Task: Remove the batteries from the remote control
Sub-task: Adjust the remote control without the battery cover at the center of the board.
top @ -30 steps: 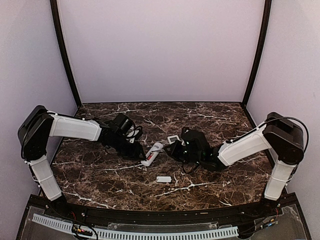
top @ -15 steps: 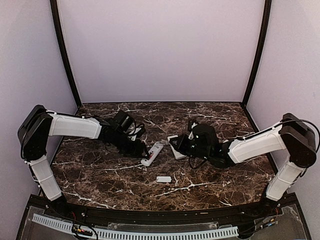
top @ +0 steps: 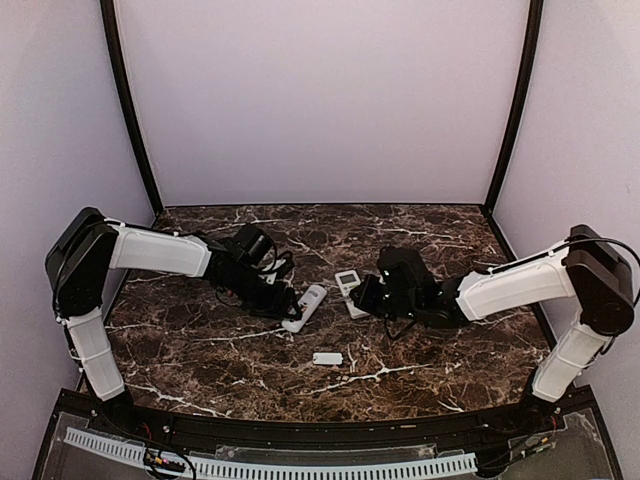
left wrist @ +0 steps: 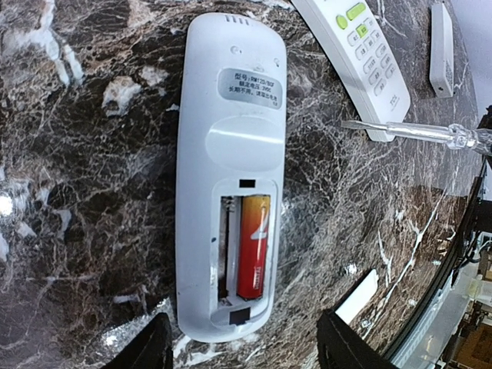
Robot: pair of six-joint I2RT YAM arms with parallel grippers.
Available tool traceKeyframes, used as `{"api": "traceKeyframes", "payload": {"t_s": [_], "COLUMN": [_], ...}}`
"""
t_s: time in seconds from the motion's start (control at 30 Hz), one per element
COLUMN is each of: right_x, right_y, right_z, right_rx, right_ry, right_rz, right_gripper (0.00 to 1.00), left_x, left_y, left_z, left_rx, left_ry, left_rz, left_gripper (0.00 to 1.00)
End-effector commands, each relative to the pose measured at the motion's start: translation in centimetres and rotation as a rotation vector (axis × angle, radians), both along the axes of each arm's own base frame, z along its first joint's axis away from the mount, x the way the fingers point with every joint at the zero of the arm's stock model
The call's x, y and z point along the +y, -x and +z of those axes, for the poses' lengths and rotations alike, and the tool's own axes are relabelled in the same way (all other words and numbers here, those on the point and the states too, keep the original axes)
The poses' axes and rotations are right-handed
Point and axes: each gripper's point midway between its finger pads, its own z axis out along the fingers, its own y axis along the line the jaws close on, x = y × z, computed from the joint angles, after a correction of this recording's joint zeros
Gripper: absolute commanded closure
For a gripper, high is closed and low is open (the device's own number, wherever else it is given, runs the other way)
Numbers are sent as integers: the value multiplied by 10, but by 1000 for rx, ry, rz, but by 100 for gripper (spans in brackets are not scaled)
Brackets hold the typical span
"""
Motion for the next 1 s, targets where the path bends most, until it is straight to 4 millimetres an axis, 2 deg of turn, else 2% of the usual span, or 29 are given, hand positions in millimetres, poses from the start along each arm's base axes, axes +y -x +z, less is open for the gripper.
{"api": "traceKeyframes", "payload": {"t_s": [0.0, 0.2, 0.43, 0.6, 0.77, 0.87, 0.97], "right_x": [5, 22, 45, 74, 92, 97, 92], "right_y": [-6, -12, -18, -14, -7, -4, -5], "right_z": [-8, -12, -6, -1, -5, -5, -7], "right_rx": [11, -2, -54, -74, -68, -67, -62], "right_ry": [35, 50, 43, 0, -20, -24, -15], "right_rz": [7, 55, 146, 265, 352, 375, 354], "right_gripper": [100, 100, 100, 100, 100, 100, 100], "left_x": [2, 1, -5, -16, -30, -38, -41], "left_y": [2, 8, 14, 24, 29, 28, 26], "left_z": [-3, -9, -11, -14, -7, -3, 0], "left_rx": [23, 64, 98, 134, 132, 118, 112], "left_ry": [-14, -2, 30, 59, 116, 150, 166], "left_rz": [2, -7, -17, -51, -83, -98, -101], "left_gripper": [36, 37, 39, 41, 41, 41, 41]}}
